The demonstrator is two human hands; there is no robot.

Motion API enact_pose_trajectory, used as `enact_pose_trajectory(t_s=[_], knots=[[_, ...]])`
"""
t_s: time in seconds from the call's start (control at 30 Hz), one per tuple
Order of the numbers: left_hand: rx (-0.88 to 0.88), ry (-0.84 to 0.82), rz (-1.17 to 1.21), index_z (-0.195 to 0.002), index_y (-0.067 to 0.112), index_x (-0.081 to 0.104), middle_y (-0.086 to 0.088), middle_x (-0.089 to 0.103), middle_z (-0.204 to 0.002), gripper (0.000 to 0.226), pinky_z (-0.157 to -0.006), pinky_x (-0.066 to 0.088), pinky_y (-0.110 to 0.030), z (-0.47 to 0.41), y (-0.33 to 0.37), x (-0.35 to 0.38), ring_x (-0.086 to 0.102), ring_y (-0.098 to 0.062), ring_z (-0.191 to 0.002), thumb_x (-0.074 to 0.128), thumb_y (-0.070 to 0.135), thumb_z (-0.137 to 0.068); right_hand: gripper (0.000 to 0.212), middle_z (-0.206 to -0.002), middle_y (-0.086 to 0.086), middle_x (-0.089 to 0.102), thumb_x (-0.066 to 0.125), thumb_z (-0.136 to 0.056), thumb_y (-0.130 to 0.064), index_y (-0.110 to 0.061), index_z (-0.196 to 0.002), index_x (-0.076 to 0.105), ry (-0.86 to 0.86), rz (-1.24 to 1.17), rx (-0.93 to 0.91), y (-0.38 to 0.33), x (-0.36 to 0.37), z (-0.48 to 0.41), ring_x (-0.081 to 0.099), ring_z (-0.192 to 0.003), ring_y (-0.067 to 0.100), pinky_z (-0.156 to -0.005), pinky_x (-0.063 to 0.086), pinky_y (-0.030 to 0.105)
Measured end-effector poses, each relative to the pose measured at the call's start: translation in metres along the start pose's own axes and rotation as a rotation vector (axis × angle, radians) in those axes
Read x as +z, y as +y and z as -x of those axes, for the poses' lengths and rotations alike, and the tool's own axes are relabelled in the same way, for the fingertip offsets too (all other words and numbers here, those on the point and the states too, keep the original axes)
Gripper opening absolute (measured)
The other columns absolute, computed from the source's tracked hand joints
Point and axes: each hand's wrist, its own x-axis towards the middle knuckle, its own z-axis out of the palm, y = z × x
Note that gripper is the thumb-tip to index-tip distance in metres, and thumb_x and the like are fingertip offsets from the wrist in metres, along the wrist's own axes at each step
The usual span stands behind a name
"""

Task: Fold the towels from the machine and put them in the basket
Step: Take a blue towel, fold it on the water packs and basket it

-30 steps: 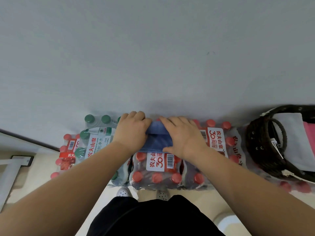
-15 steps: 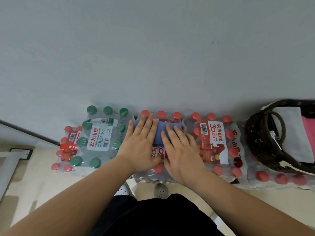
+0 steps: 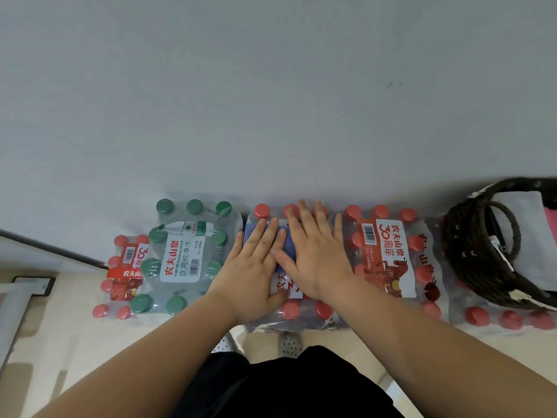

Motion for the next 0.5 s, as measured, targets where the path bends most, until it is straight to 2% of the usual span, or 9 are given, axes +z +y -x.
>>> enact_pose_trajectory(t_s=[0.1, 0.2, 0.23, 0.37, 0.5], knots=[[0.020, -0.017, 0.074, -0.160, 0.018, 0.002, -0.001, -0.007, -0.168, 0.096, -0.123, -0.003, -0.048, -0.002, -0.006, -0.010, -0.011, -0.020, -0.154, 0.036, 0.054, -0.079, 0.090, -0.168, 0.005, 0.002, 0.000, -0.090, -0.076, -0.020, -0.160, 0.008, 0.042, -0.037, -0.019, 0.006, 0.009, 0.005, -0.007, -0.153, 0.033, -0.121, -0.003, 0.060], [-0.052, 0.070, 0.189, -0.159, 0.018, 0.021, -0.003, 0.028, -0.163, 0.084, -0.123, 0.015, -0.045, -0.019, -0.014, -0.031, 0.025, -0.025, -0.150, 0.026, 0.044, -0.079, 0.086, -0.168, 0.006, -0.002, 0.003, -0.092, -0.072, -0.019, -0.159, 0.001, 0.045, -0.066, -0.017, 0.005, 0.013, 0.001, -0.012, -0.153, 0.031, -0.121, -0.004, 0.058], [-0.091, 0.089, 0.197, -0.159, 0.018, 0.021, -0.003, 0.030, -0.162, 0.080, -0.123, 0.016, -0.045, -0.027, -0.017, -0.036, 0.027, -0.024, -0.149, 0.021, 0.045, -0.083, 0.084, -0.167, 0.006, -0.001, 0.002, -0.092, -0.070, -0.018, -0.159, 0.000, 0.052, -0.079, -0.016, 0.004, 0.015, 0.000, -0.012, -0.153, 0.030, -0.122, -0.004, 0.057], [-0.186, 0.028, 0.108, -0.160, 0.021, -0.001, 0.005, -0.003, -0.168, 0.077, -0.124, -0.004, -0.051, -0.051, -0.018, -0.028, -0.009, -0.017, -0.154, -0.003, 0.056, -0.091, 0.075, -0.167, 0.003, 0.003, 0.013, -0.098, -0.060, -0.018, -0.158, 0.000, 0.084, -0.166, -0.044, 0.011, 0.021, -0.002, -0.015, -0.153, 0.025, -0.123, -0.004, 0.053], [-0.197, 0.054, 0.079, -0.160, 0.023, -0.007, 0.005, -0.015, -0.166, 0.072, -0.123, -0.007, -0.052, -0.051, -0.017, -0.013, -0.019, -0.017, -0.152, 0.002, 0.056, -0.096, 0.072, -0.167, 0.001, -0.007, 0.014, -0.099, -0.058, -0.020, -0.156, -0.010, 0.101, -0.197, -0.039, 0.022, 0.023, -0.002, -0.019, -0.152, 0.022, -0.123, -0.006, 0.053]])
